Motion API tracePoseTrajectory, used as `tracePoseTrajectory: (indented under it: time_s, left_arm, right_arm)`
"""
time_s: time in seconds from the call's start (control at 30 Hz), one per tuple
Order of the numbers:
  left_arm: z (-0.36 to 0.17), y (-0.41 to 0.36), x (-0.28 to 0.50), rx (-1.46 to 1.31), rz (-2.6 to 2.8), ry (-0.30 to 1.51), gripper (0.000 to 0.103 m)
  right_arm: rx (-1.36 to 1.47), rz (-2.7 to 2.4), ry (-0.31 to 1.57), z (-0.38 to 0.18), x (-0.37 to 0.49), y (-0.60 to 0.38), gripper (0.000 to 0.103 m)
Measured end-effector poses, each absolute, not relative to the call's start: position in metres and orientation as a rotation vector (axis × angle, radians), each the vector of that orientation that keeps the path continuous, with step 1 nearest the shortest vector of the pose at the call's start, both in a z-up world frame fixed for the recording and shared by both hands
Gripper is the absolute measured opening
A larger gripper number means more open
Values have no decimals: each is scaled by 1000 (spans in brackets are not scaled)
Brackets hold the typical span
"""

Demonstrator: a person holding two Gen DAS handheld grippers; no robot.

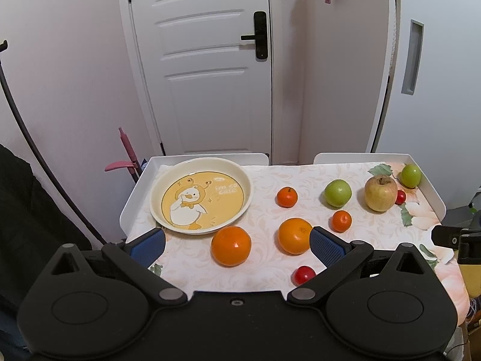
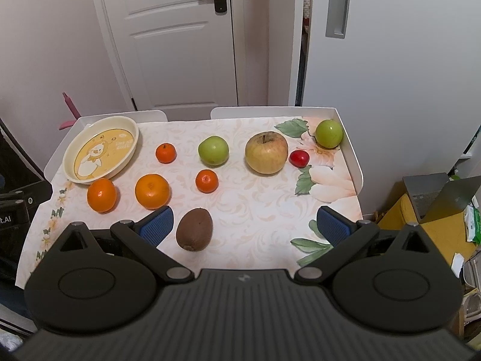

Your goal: Organize fruits

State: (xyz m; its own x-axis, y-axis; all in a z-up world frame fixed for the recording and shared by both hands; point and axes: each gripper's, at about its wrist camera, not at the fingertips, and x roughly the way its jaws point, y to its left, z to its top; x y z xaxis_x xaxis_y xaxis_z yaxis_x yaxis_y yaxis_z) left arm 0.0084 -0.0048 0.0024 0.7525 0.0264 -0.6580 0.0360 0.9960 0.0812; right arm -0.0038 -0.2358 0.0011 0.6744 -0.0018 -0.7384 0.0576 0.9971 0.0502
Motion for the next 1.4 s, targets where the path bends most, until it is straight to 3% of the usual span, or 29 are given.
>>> tracePoseTrajectory:
  time_s: [0.5,1.0,1.27,1.4]
  left_arm:
    - [-16,11,16,149,19,707,103]
    - [-76,58,82,224,-235,860,103]
    - [-111,65,111,229,-353,916,93]
    - [-122,62,119,227,-395,928,90]
  right_arm:
    - [52,-26,801,-18,-7,-234,103]
    - [133,-101,979,-83,11,-146,103]
    - [180,-77,966,-120,19,-107,102]
    - [174,-79,956,-129,25,-98,95]
